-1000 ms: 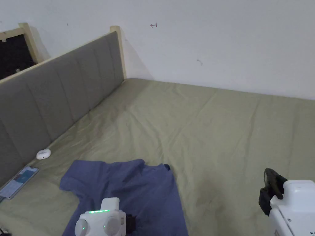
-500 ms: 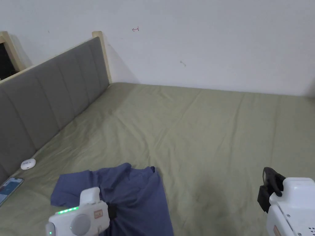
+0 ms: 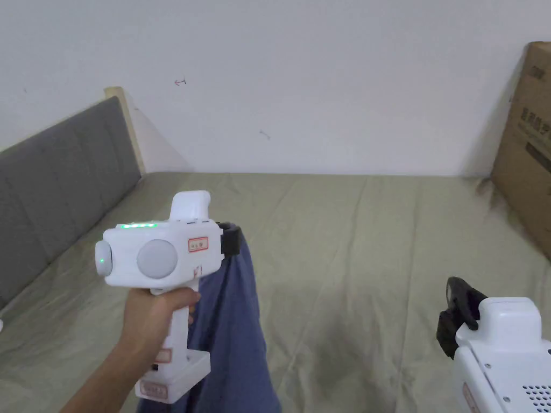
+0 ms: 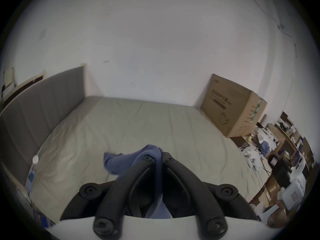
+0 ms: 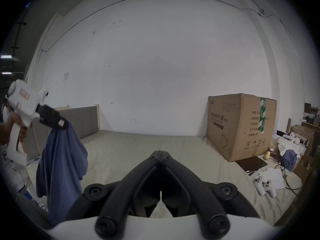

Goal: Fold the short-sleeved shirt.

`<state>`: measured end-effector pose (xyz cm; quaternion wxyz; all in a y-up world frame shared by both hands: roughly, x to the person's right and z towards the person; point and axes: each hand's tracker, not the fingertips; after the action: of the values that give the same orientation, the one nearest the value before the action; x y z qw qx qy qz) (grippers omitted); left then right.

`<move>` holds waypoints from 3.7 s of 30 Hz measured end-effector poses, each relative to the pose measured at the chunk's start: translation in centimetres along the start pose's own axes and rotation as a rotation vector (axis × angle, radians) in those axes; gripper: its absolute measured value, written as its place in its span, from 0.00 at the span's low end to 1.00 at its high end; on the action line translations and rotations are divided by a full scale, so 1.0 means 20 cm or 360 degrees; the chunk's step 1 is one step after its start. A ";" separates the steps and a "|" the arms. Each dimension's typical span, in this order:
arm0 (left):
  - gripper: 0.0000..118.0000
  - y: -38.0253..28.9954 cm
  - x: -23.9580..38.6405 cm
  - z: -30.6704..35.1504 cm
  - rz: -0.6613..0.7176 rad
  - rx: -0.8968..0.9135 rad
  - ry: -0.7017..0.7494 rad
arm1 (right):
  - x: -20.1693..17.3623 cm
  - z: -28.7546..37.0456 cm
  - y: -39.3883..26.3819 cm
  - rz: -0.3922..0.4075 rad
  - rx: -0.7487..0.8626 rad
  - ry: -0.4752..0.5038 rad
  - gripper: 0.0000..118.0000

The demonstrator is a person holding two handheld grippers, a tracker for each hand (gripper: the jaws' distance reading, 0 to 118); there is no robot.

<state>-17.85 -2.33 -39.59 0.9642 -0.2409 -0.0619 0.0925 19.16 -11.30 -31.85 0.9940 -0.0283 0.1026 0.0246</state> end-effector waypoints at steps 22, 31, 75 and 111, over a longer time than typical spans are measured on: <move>0.05 -0.79 0.80 -0.78 -0.0410 -0.0733 -0.0435 | 0.43 0.21 -0.07 0.0025 -0.0058 -0.0373 0.00; 0.05 -1.29 0.67 -0.97 -0.0408 -0.1006 -0.0139 | 0.44 0.19 -0.15 0.0008 -0.0144 -0.0363 0.00; 0.00 -0.62 0.04 -0.07 0.0032 -0.0030 0.0160 | 0.20 0.15 0.14 -0.0025 0.0086 -0.0233 0.00; 0.03 -1.18 -0.02 -0.38 0.0037 -0.0677 0.0144 | 0.46 -0.55 -0.47 -0.0200 -0.0807 -0.0108 0.28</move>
<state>-13.39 -26.34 -35.05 0.8922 -0.4436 -0.0339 0.0777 26.48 -20.98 -43.92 0.9576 -0.2820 0.0579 -0.0112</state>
